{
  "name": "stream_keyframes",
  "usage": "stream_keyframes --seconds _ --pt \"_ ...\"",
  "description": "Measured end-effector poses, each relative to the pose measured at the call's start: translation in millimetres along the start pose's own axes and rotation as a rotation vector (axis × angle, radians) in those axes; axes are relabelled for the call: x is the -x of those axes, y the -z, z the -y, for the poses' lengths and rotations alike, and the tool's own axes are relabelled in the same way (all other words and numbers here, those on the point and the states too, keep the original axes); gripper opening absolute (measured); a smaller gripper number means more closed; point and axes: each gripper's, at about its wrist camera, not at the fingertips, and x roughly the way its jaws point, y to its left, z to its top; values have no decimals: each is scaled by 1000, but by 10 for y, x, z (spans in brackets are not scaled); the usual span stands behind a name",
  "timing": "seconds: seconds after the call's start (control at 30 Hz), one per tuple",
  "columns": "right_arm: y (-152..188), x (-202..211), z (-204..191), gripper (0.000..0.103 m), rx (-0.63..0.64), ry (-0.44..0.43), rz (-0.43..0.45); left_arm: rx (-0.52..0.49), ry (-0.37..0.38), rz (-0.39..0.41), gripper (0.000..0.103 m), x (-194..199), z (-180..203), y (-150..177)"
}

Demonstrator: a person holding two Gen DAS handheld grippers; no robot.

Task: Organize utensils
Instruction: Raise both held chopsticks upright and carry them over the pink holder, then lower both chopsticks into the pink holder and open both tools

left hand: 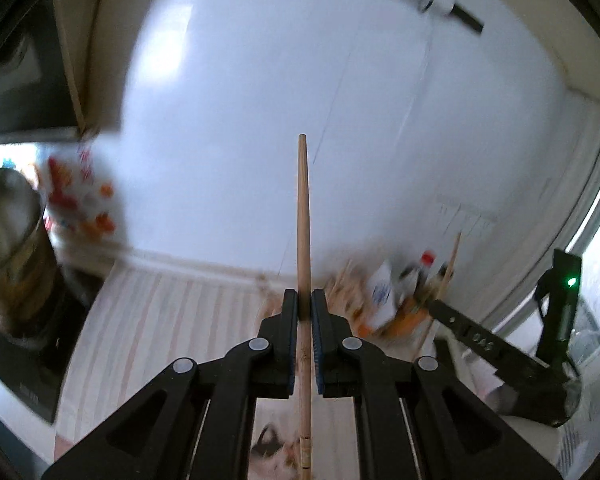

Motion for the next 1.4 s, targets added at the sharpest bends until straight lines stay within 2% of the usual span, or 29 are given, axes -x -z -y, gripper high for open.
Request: stream_keyframes --seconds 0.2,0.33,0.53,0.7,0.9,1.4 --pt "-656 -89 81 7 -68 -24 132 0 -12 100 4 -487 88 -525" --pt "-959 -397 135 7 -103 -29 158 25 -23 93 4 -929 56 -674" --pt "-1116 -808 90 7 -93 -16 172 15 -53 78 4 -1520 -6 -675" --pt "-1076 -1022 63 7 -85 -30 163 11 -67 43 4 -1871 -65 -552" --pt "-939 -1160 42 7 -68 -41 145 6 -67 12 4 -2034 -92 -430" --pt "-628 -1013 -5 7 -25 -71 111 -50 -67 -20 4 -1757 -38 -264"
